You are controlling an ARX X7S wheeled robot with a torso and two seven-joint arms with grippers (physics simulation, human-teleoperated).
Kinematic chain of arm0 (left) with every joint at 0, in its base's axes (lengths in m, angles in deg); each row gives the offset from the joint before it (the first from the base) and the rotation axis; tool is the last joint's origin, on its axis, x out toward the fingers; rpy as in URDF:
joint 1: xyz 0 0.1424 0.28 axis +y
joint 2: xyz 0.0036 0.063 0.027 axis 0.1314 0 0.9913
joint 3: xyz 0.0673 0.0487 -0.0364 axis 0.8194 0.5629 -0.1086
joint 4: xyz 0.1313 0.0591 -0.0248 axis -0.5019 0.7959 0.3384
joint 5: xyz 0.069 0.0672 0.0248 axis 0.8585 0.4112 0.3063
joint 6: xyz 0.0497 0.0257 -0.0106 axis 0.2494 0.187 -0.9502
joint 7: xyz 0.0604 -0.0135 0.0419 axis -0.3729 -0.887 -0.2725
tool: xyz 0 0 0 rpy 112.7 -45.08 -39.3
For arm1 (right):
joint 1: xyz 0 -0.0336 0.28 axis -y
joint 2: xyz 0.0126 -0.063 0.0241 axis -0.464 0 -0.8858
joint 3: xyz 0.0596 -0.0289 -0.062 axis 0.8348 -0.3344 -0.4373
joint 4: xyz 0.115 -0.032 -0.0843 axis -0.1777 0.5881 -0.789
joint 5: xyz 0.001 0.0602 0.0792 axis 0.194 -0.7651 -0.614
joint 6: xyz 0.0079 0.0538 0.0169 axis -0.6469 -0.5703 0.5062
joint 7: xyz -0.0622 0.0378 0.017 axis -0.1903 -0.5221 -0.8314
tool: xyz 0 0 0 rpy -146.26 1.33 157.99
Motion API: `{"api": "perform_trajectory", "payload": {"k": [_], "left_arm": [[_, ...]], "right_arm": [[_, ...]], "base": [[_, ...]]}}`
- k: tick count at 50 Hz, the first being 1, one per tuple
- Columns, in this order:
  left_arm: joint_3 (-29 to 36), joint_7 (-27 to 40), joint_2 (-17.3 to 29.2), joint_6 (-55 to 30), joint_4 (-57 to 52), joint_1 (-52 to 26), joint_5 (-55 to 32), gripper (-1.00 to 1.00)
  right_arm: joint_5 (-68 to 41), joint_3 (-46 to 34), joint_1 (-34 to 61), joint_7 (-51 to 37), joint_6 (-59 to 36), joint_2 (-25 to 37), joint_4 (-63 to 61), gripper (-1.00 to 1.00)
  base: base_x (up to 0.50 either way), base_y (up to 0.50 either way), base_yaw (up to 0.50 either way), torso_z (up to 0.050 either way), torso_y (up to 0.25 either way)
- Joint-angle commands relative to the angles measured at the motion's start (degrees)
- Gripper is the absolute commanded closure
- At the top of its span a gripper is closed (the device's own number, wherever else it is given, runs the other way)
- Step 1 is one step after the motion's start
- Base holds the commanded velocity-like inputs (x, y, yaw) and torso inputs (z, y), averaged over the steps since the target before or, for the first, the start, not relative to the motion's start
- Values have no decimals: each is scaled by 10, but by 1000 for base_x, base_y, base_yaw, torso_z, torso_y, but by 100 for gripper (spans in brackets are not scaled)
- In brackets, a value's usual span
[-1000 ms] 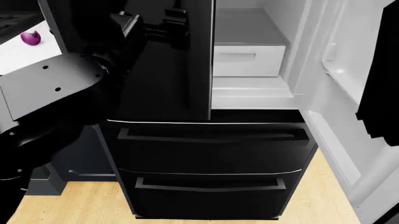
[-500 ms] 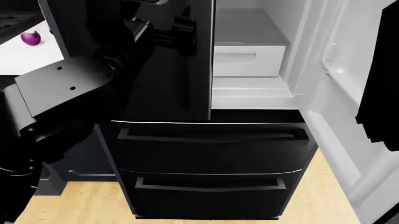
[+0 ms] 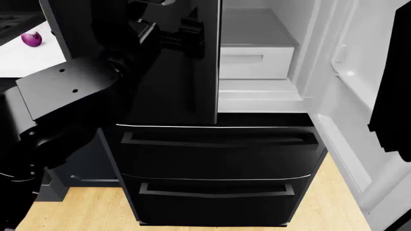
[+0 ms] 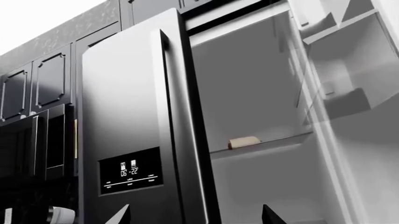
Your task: Open the fridge doors
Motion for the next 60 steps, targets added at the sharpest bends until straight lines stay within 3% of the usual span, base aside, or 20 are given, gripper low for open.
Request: {"api": "perform_trajectory", "payload": {"k": [1,11,19,35,44,60], "left_arm": [[3,16,-16,-6,26,-6,4,-100],[4,38,-48,-8,84,-34,23,-100],[18,17,-73,-5,132,-54,44,-100],[34,-53,-97,5,164,-65,45,-100],[35,-61,-97,1,154,-69,38,-100],[36,-64,-118,11,229,-75,53,-100]], "right_arm": [[2,2,-7,4,5,1,-4,-100],[4,3,-15,7,10,2,-7,-100],[6,0,-17,10,14,3,-6,-100],[7,-1,-23,12,27,10,-8,-100],[8,-5,-23,11,33,14,-8,-100],[10,-10,-22,12,39,18,-5,-100]], "base": [[0,0,0,0,0],[0,0,0,0,0],[0,0,0,0,0],[0,0,0,0,0],[0,0,0,0,0],[0,0,0,0,0]]}}
